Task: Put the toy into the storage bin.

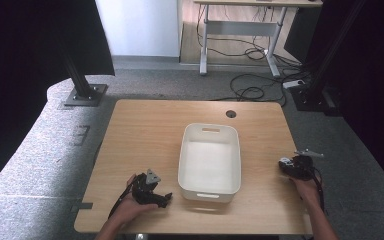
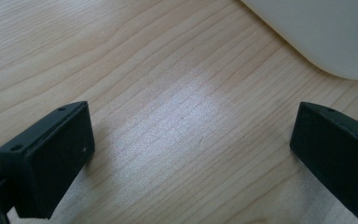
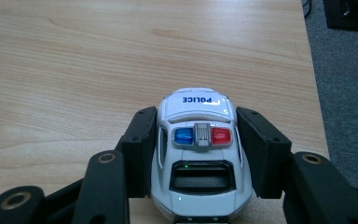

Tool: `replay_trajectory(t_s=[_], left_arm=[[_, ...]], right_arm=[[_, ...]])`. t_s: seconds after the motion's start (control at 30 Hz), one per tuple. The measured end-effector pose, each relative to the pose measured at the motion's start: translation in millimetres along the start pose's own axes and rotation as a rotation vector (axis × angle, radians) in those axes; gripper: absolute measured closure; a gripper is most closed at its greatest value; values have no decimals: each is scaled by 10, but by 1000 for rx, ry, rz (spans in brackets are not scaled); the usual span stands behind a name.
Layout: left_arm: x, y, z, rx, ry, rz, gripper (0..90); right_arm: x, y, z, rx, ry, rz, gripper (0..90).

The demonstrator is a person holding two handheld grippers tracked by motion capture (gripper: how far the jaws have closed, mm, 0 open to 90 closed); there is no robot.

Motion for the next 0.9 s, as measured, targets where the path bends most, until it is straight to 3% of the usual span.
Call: replay_trajectory(t_s=[0.33, 0.5, 0.9], left_arm=[[-1, 1, -1, 1, -1, -1, 0], [-2, 1, 0, 0, -1, -2, 0], [-2, 1, 0, 0, -1, -2, 0]], right_arm=[[-41, 49, 92, 27, 15, -4, 503], [-63, 73, 192, 52, 29, -25, 503], [-169, 63, 464, 92, 51, -21, 503]])
Point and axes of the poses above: each handheld gripper's, and its own axes: z roughly backward along the jaws, y roughly out of its top, x roughly to its right, the point moved 1 cm from there along -z, roughly forward along the jaws, and after that the axes turned 6 degrees about z, right-handed, at the moved point
